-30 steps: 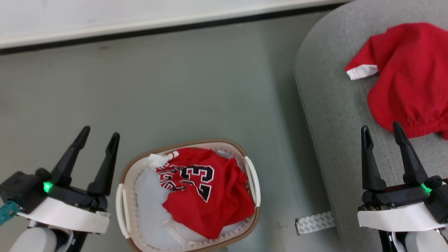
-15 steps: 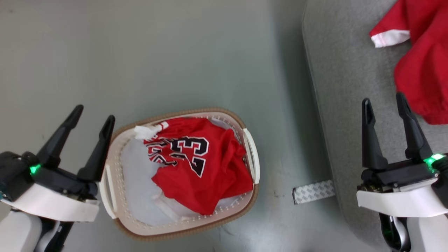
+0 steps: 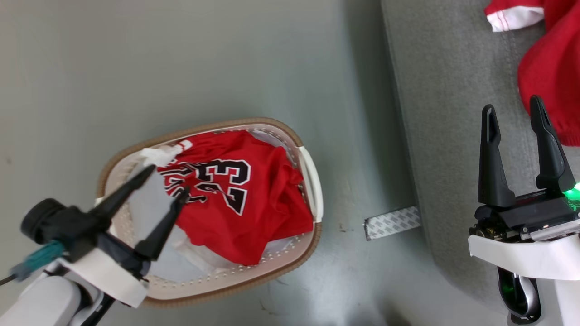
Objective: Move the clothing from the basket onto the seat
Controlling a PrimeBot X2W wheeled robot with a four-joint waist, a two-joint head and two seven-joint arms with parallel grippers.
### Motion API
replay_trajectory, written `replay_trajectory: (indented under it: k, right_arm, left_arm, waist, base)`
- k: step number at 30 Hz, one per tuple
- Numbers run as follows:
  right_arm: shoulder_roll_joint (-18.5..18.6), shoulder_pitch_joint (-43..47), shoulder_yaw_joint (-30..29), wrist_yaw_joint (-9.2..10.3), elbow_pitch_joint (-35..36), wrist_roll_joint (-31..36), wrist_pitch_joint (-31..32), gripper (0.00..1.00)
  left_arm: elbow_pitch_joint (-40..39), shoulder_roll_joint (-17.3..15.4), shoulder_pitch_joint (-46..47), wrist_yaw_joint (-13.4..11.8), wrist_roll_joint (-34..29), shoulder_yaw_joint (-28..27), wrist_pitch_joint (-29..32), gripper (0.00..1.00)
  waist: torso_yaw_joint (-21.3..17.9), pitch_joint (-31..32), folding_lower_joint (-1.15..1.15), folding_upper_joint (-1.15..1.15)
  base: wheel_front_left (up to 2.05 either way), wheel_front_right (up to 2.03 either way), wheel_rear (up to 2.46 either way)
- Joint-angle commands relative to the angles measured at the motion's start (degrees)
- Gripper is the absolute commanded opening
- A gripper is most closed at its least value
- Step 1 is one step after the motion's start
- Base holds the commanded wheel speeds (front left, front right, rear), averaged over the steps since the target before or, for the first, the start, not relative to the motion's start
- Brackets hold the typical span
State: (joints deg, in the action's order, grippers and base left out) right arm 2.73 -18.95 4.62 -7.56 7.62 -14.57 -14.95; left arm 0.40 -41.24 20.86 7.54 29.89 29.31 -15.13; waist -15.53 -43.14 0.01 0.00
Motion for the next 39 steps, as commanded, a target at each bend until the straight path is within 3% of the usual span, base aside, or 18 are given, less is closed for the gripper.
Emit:
replay_trajectory:
  k: [1,7,14,26,39]
  right_arm:
    - [0.1,-0.6,-0.1,0.15,0.4,-0.5,-0.1,1.00]
    - [0.1,0.3,0.0,0.15,2.2,-1.2,-0.1,1.00]
    - [0.1,0.4,0.7,0.15,3.5,-2.1,-0.1,1.00]
    - [0.0,1.0,0.9,0.15,5.3,-2.6,-0.1,1.00]
    - [0.0,0.4,1.8,0.15,5.1,-3.3,-0.1,1.00]
  left_arm:
    - [0.6,-0.6,1.2,0.0,-0.3,0.6,0.0,1.00]
    - [7.8,0.1,7.3,0.0,-2.4,10.2,3.7,1.00]
    - [15.0,1.8,13.8,0.0,-3.6,16.8,7.4,1.00]
    - [25.9,3.9,19.7,-1.0,-7.3,21.3,14.4,1.00]
    - [35.8,4.8,24.4,-0.7,-13.4,27.0,17.0,1.00]
  waist:
    - [-0.6,-0.5,-0.01,0.00]
    - [-2.5,-1.7,-0.01,0.00]
    - [-4.3,-3.1,-0.01,0.00]
    - [-6.1,-4.3,-0.01,0.00]
    - [-6.9,-5.5,-0.01,0.00]
  base:
    - [0.00,0.00,0.00]
    - [0.00,0.00,0.00]
    - [0.00,0.00,0.00]
    - [0.00,0.00,0.00]
    - [0.00,0.00,0.00]
